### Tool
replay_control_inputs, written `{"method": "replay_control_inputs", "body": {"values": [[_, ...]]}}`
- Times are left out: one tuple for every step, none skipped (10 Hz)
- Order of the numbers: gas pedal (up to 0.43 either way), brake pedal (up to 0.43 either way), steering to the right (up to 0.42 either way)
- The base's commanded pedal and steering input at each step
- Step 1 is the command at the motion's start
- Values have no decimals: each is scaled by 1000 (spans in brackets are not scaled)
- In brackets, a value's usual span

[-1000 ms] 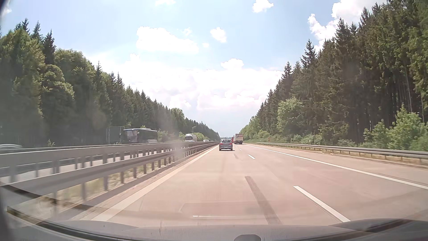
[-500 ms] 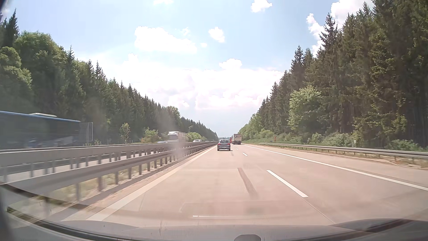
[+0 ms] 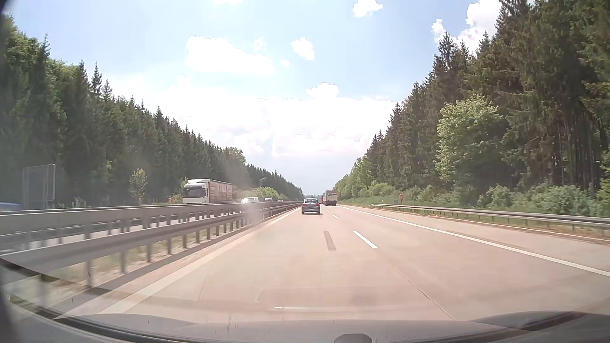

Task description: Follow the waypoints while adhering to traffic rules and regulations

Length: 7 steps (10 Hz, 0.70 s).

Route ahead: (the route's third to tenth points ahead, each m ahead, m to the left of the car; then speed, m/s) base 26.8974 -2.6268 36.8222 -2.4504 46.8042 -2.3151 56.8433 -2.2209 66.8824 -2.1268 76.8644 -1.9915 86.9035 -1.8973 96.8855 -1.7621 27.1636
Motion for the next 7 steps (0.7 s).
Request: {"method": "replay_control_inputs", "body": {"values": [[220, 0, 8], [220, 0, 7], [220, 0, 6], [220, 0, 5], [209, 0, 3], [169, 0, 1], [157, 0, -2]]}}
